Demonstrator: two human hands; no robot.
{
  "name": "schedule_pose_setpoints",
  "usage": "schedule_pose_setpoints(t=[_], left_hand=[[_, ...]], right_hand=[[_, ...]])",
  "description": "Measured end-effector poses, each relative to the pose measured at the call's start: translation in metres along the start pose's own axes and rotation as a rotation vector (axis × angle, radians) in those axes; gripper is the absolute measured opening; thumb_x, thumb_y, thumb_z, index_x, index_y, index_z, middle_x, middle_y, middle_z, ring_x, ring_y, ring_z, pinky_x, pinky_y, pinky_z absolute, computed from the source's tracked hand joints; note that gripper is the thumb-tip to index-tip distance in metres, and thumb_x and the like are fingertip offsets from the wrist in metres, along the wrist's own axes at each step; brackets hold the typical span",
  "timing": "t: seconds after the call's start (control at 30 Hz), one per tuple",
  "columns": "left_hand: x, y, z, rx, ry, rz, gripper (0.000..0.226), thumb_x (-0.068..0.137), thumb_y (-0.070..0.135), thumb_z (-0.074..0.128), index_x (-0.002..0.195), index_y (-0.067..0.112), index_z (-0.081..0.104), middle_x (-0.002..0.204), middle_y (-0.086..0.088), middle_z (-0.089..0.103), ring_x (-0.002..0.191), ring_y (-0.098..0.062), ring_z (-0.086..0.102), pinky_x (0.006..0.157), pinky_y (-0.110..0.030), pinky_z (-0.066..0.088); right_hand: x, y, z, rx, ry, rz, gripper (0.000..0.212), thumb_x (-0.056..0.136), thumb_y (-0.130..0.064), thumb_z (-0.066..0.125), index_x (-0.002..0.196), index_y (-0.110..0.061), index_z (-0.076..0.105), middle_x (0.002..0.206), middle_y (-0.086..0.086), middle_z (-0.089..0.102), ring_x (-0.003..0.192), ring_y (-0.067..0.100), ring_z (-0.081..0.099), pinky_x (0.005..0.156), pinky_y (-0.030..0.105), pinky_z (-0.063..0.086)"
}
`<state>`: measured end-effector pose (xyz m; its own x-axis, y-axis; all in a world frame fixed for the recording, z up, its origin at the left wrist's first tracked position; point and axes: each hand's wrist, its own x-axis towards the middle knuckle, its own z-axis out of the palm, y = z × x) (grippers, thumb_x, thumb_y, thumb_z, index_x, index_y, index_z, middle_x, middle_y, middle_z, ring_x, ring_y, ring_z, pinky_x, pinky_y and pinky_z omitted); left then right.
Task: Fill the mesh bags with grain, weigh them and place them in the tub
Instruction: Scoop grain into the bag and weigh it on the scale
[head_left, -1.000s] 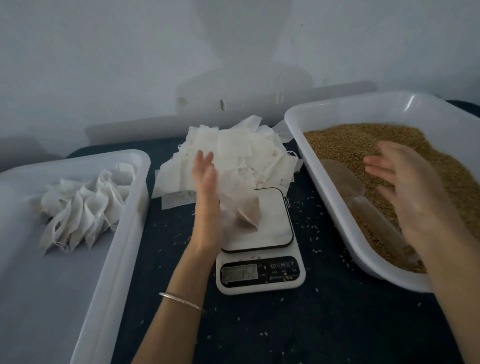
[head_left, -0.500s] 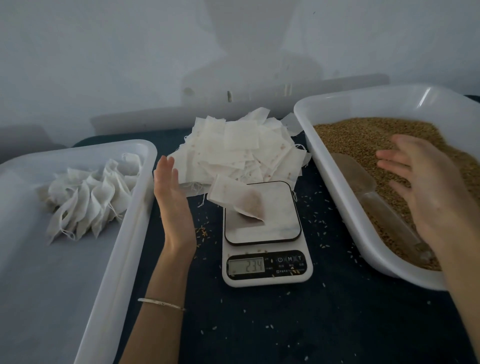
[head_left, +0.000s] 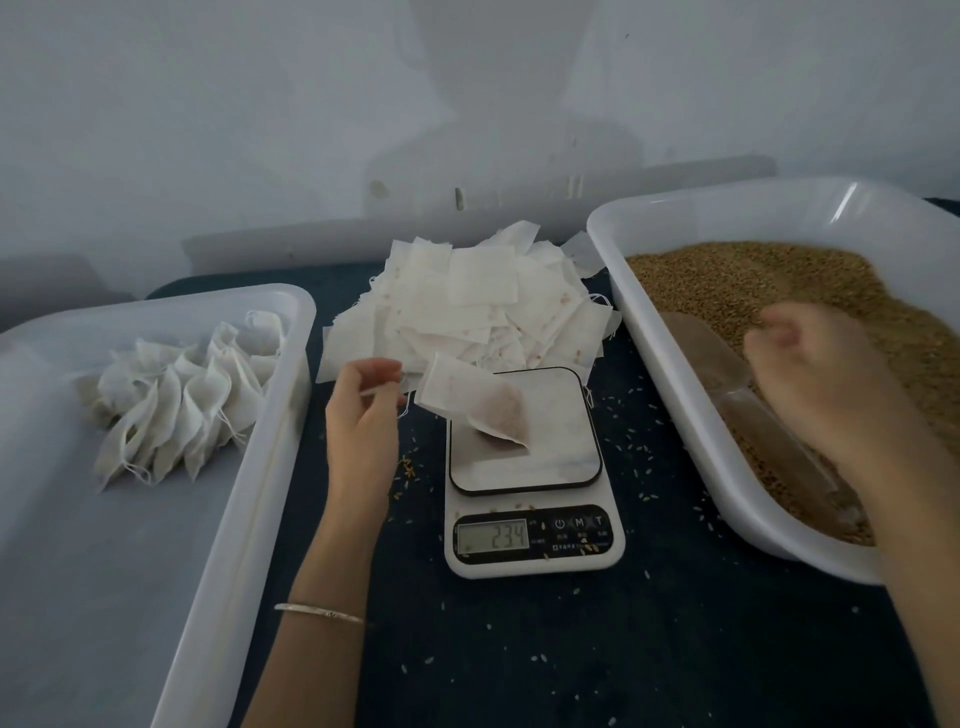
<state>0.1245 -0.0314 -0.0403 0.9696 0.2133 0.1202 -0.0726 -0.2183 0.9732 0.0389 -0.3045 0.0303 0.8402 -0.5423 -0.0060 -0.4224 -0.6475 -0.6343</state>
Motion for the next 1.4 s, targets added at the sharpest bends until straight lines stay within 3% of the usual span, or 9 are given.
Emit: schedule_pose_setpoints(t=[0.13, 0.4, 0.6, 0.77, 0.87, 1.03, 1.13, 1.23, 1.4], left_hand=[[0.001, -0.004, -0.002, 0.124, -0.142, -0.057, 0.019, 0.094, 0.011, 0.049, 0.094, 0.025, 0.062, 0.077, 0.011, 0.062, 0.067, 0.003, 0.056, 0.063, -0.021, 0.041], [0.004, 0.006, 0.001, 0.041, -0.245, -0.194, 0.015, 0.098, 0.021, 0.049, 0.097, 0.012, 0.062, 0.057, 0.003, 0.061, 0.043, -0.003, 0.044, 0.042, -0.018, 0.034], [0.003, 0.020, 0.008, 0.047, -0.304, -0.133, 0.013, 0.097, 0.013, 0.050, 0.094, 0.006, 0.061, 0.050, 0.002, 0.053, 0.040, -0.008, 0.036, 0.039, -0.019, 0.027], [-0.004, 0.044, 0.019, 0.188, -0.338, 0.096, 0.012, 0.097, 0.025, 0.053, 0.088, 0.019, 0.059, 0.050, 0.003, 0.058, 0.043, -0.004, 0.044, 0.045, -0.019, 0.036], [-0.011, 0.055, 0.027, 0.246, -0.343, 0.151, 0.012, 0.097, 0.024, 0.053, 0.087, 0.019, 0.058, 0.050, 0.002, 0.060, 0.045, -0.006, 0.045, 0.048, -0.025, 0.039], [-0.021, 0.063, 0.031, 0.306, -0.316, 0.205, 0.014, 0.095, 0.020, 0.051, 0.082, 0.018, 0.055, 0.050, 0.002, 0.062, 0.040, -0.004, 0.043, 0.040, -0.014, 0.035], [-0.023, 0.065, 0.032, 0.294, -0.315, 0.200, 0.014, 0.095, 0.017, 0.051, 0.082, 0.016, 0.055, 0.048, 0.002, 0.060, 0.038, -0.004, 0.039, 0.039, -0.013, 0.033], [-0.022, 0.065, 0.032, 0.287, -0.311, 0.199, 0.014, 0.095, 0.016, 0.051, 0.081, 0.014, 0.055, 0.046, 0.002, 0.059, 0.037, -0.004, 0.038, 0.040, -0.013, 0.033], [-0.020, 0.064, 0.035, 0.301, -0.287, 0.212, 0.016, 0.093, 0.016, 0.052, 0.077, 0.013, 0.054, 0.043, 0.004, 0.053, 0.037, -0.005, 0.037, 0.040, -0.011, 0.034]], right_hand=[[0.001, 0.001, 0.006, -0.524, -0.262, 0.081, 0.033, 0.099, -0.035, 0.041, 0.099, -0.006, 0.056, 0.086, 0.011, 0.058, 0.082, 0.029, 0.059, 0.084, 0.045, 0.051], [0.003, 0.001, 0.008, -0.694, -0.321, 0.073, 0.014, 0.098, -0.022, 0.044, 0.097, -0.015, 0.057, 0.080, 0.002, 0.052, 0.078, 0.021, 0.054, 0.076, 0.033, 0.049], [-0.002, -0.001, -0.005, -0.652, -0.196, 0.062, 0.029, 0.098, -0.032, 0.046, 0.116, -0.009, 0.051, 0.107, 0.010, 0.043, 0.078, 0.022, 0.048, 0.066, 0.033, 0.040], [-0.003, 0.001, -0.045, -0.631, -0.146, 0.074, 0.018, 0.095, -0.034, 0.048, 0.081, -0.024, 0.054, 0.079, 0.003, 0.057, 0.071, 0.021, 0.058, 0.072, 0.037, 0.052], [0.001, 0.002, -0.062, -0.729, -0.209, 0.140, 0.026, 0.092, -0.041, 0.052, 0.088, -0.018, 0.064, 0.078, 0.004, 0.060, 0.075, 0.024, 0.060, 0.081, 0.039, 0.053], [-0.003, 0.001, -0.044, -0.761, -0.226, 0.056, 0.028, 0.093, -0.034, 0.053, 0.067, -0.025, 0.051, 0.071, -0.002, 0.058, 0.064, 0.015, 0.057, 0.068, 0.029, 0.050], [-0.003, 0.008, -0.038, -0.683, -0.208, 0.007, 0.031, 0.092, -0.027, 0.051, 0.063, -0.023, 0.044, 0.067, -0.003, 0.055, 0.058, 0.015, 0.054, 0.060, 0.028, 0.046], [-0.006, 0.019, -0.045, -0.547, -0.195, -0.013, 0.025, 0.093, -0.027, 0.051, 0.069, -0.022, 0.055, 0.061, -0.002, 0.058, 0.054, 0.015, 0.057, 0.056, 0.030, 0.048], [-0.018, 0.029, -0.070, -0.273, -0.136, -0.069, 0.009, 0.086, -0.036, 0.063, 0.084, -0.045, 0.061, 0.076, -0.010, 0.069, 0.068, 0.011, 0.065, 0.055, 0.027, 0.047]])
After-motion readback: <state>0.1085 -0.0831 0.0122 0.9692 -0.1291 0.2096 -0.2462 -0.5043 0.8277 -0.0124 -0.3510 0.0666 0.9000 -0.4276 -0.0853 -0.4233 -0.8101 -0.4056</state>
